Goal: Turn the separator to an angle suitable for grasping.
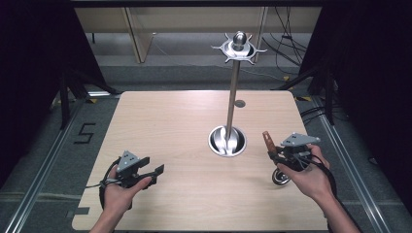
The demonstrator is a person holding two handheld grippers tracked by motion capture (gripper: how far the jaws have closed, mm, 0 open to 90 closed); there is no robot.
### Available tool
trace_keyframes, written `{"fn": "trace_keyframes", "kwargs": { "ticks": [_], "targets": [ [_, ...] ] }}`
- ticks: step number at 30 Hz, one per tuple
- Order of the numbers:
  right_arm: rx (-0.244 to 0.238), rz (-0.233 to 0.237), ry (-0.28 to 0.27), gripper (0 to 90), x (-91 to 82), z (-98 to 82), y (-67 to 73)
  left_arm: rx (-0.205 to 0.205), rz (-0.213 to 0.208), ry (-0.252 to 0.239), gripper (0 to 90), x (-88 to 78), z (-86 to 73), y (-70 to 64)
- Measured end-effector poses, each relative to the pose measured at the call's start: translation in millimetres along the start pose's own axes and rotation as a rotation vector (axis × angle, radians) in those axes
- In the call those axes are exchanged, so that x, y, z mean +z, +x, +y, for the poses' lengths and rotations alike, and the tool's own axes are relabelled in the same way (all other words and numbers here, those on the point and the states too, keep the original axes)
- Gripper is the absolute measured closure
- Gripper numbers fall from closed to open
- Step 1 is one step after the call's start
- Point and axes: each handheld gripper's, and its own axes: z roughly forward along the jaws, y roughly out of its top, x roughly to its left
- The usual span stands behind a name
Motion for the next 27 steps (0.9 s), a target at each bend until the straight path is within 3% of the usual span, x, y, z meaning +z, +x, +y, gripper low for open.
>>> {"fn": "trace_keyframes", "kwargs": {
  "ticks": [1, 2, 4, 6, 7, 8, 9, 14, 17, 24, 25, 27],
  "targets": [
    [0.009, -0.014, -0.037, 69.0, -1.2, 1.9, -0.2, 0.000, -0.004, 0.001, 34.2, 0.1, 0.0, 0.1],
    [0.023, 0.002, -0.026, 69.1, -3.1, 3.0, 0.3, 0.001, -0.004, 0.002, 34.2, 0.2, -0.1, 0.2],
    [0.018, -0.011, -0.063, 69.1, -4.5, 4.5, -1.1, 0.000, -0.003, 0.001, 34.2, 0.4, -0.1, 0.2],
    [0.006, -0.004, -0.064, 69.1, -5.9, 5.8, -3.4, -0.001, -0.002, 0.001, 34.2, 0.6, 0.0, 0.1],
    [0.008, 0.000, -0.094, 69.1, -6.5, 6.6, -4.0, -0.002, -0.003, 0.001, 34.2, 0.7, -0.1, 0.1],
    [0.047, 0.004, -0.109, 69.1, -10.4, 9.8, -3.1, -0.004, 0.001, 0.002, 34.2, 1.2, -0.1, -0.5],
    [0.054, 0.006, -0.121, 69.1, -12.3, 11.4, -3.6, -0.002, -0.002, 0.001, 34.3, 1.6, -0.1, -0.4],
    [0.038, 0.006, -0.186, 69.0, -16.2, 17.5, -8.9, 0.001, -0.005, 0.002, 34.3, 1.9, 0.5, -1.0],
    [0.061, -0.005, -0.222, 69.0, -18.0, 24.0, -7.2, -0.004, -0.013, 0.001, 34.3, 3.1, 0.3, -1.2],
    [0.055, -0.010, -0.288, 69.1, -26.7, 37.1, -9.6, -0.018, -0.011, 0.002, 34.3, 2.2, -0.5, -1.1],
    [0.077, -0.013, -0.300, 69.1, -29.2, 39.5, -7.7, -0.005, -0.016, 0.001, 34.3, 2.1, -0.2, -0.7],
    [0.064, -0.031, -0.362, 69.1, -34.8, 47.2, -9.0, -0.002, -0.016, 0.001, 34.3, 1.7, 0.0, -1.8]
  ]
}}
